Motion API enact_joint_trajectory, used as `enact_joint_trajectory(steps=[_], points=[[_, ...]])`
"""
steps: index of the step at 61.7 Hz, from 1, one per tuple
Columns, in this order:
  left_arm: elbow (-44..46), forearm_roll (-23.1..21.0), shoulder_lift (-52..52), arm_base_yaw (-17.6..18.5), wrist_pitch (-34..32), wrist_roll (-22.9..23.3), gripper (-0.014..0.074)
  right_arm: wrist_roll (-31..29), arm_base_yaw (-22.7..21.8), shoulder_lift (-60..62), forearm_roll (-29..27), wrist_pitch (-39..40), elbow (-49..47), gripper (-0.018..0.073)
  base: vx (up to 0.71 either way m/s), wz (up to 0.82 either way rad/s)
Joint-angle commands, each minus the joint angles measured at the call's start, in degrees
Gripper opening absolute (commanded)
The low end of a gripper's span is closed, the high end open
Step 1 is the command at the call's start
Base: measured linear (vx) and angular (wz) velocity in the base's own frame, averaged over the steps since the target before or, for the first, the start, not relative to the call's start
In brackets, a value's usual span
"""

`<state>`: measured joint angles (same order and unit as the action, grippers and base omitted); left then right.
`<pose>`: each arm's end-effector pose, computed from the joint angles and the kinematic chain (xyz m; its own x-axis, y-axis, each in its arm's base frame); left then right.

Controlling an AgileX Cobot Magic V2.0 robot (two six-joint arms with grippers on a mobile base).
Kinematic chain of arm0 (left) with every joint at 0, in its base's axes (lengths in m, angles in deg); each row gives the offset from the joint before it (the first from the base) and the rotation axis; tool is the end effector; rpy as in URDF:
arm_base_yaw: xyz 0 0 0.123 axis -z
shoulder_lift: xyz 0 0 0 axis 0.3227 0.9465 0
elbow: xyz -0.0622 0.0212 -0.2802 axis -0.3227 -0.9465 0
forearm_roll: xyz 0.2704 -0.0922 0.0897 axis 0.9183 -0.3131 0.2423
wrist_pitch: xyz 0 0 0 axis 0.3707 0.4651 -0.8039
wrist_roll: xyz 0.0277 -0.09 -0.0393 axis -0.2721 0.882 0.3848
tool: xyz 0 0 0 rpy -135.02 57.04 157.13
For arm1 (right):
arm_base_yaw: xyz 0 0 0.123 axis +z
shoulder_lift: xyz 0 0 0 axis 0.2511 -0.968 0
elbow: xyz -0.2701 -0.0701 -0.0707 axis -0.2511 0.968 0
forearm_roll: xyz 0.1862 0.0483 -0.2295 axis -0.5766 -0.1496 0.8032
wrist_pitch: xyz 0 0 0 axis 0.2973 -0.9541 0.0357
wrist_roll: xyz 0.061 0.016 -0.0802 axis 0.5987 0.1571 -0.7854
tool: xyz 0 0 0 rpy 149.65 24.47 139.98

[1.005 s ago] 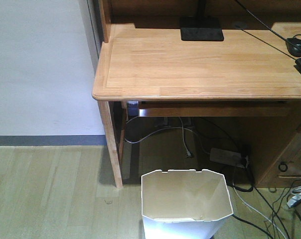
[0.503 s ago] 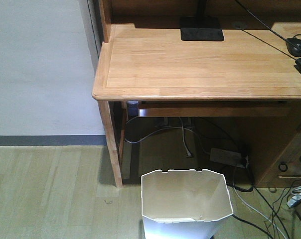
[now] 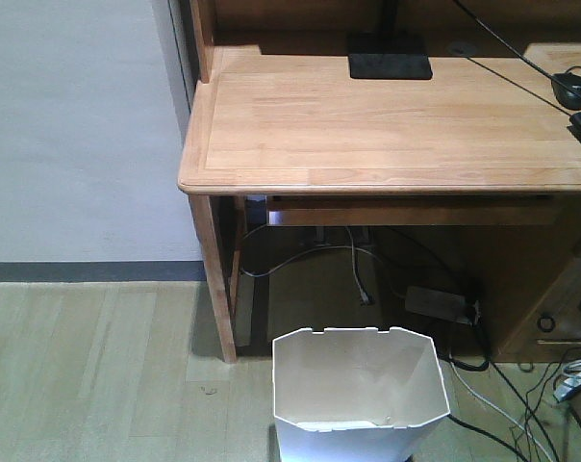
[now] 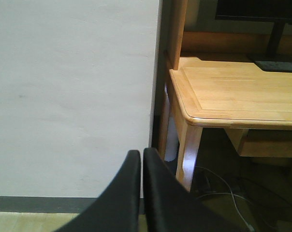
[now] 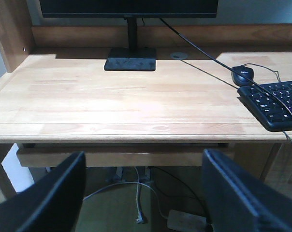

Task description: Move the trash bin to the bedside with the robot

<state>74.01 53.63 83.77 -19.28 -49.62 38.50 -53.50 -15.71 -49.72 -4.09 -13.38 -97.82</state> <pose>0.1114 -0.0002 0.1793 -0.1812 -0.0851 -0.9798 -0.0130 0.9964 -0.0842 0.1624 -0.0031 0.2501 -0.2933 -0.0213 -0.9558 0.0103 0.9996 -0.0254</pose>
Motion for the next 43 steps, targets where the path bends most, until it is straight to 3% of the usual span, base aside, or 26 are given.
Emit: enact_joint_trajectory(steps=[1, 13, 30, 43], points=[[-0.7, -0.2, -0.8, 0.0, -3.8, 0.3, -0.0006, 1.3, 0.1, -0.6, -1.7, 4.1, -2.1, 0.0512, 0.0, 0.0], [-0.7, -0.2, -0.8, 0.0, -3.8, 0.3, -0.0006, -0.5, 0.1, -4.1, -1.3, -4.4, -6.8, 0.0512, 0.0, 0.0], [-0.7, -0.2, -0.8, 0.0, -3.8, 0.3, -0.0006, -0.9, 0.1, -19.3, -1.9, -16.3, -18.8, 0.0512, 0.0, 0.0], [-0.7, -0.2, -0.8, 0.0, -3.8, 0.3, -0.0006, -6.6, 0.1, -30.9, -3.2, -23.3, -25.6, 0.0512, 0.0, 0.0]])
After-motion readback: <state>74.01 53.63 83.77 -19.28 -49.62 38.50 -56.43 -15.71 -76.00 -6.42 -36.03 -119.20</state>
